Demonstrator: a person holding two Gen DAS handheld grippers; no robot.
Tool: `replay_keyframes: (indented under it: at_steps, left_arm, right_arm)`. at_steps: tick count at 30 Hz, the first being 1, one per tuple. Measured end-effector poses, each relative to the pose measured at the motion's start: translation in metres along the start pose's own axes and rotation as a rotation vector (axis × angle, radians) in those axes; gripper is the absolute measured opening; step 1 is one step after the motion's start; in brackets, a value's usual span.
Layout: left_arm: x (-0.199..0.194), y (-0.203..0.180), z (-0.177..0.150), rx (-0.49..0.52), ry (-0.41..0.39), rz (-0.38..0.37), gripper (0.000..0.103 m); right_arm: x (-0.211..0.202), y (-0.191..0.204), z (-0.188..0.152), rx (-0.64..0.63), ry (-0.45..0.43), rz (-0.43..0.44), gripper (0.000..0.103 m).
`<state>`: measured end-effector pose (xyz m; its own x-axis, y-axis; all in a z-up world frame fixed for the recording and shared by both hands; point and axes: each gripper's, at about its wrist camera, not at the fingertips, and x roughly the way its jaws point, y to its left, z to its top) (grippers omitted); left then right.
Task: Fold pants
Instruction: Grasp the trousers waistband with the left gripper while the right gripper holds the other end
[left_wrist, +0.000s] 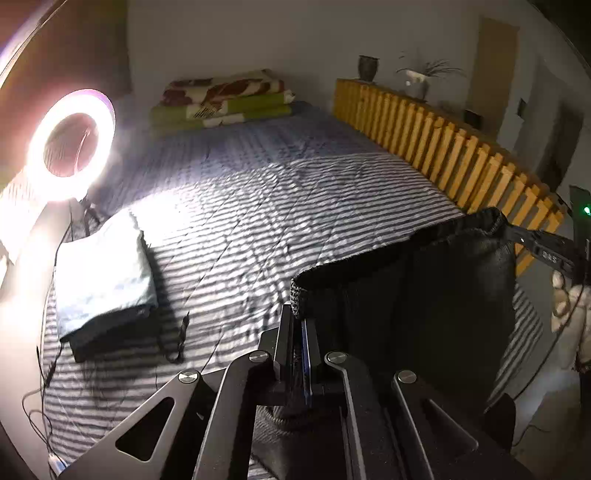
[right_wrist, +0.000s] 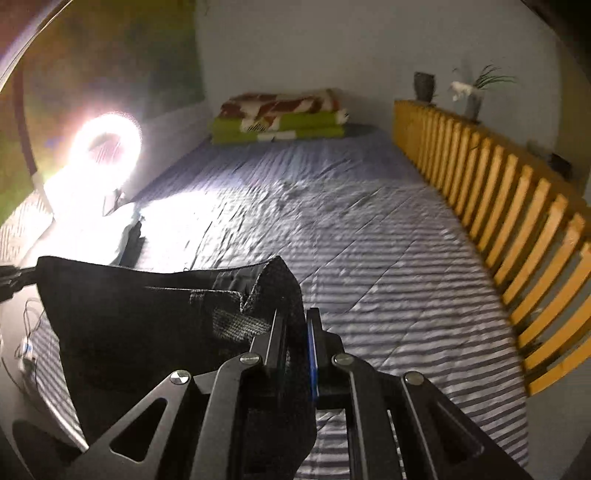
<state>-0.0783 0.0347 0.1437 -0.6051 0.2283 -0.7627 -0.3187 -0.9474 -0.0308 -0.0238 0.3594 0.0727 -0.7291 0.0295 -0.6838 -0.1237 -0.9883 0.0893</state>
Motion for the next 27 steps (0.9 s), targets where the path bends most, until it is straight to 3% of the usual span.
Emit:
replay_keyframes:
  at_steps: [4,8,13,20,27]
  left_arm:
    - [-0.003,-0.009,0.005,0.004,-0.007,-0.011,0.003]
    - [0.002,0.006,-0.003,-0.024,0.018,0.005,0.003]
    - [0.018,0.041,-0.039,-0.092,0.061,-0.031,0.003]
    - [0.091,0.103,-0.080,-0.228,0.188,-0.033,0.003]
    - [0.188,0.137,-0.058,-0.295,0.229,-0.027,0.006]
  right_arm:
    - [-0.007,-0.007,0.013,-0.002,-0.031,-0.048,0.009]
    - [-0.003,-0.011,0.008,0.004,-0.015,-0.042,0.009]
    - [0.019,-0.007,-0.007,0.006,0.032,0.009,0.009]
    - [0.089,0.013,-0.043,0.019,0.176,0.097,0.009]
    - [0.163,0.012,-0.035,0.045,0.234,0.064,0.009]
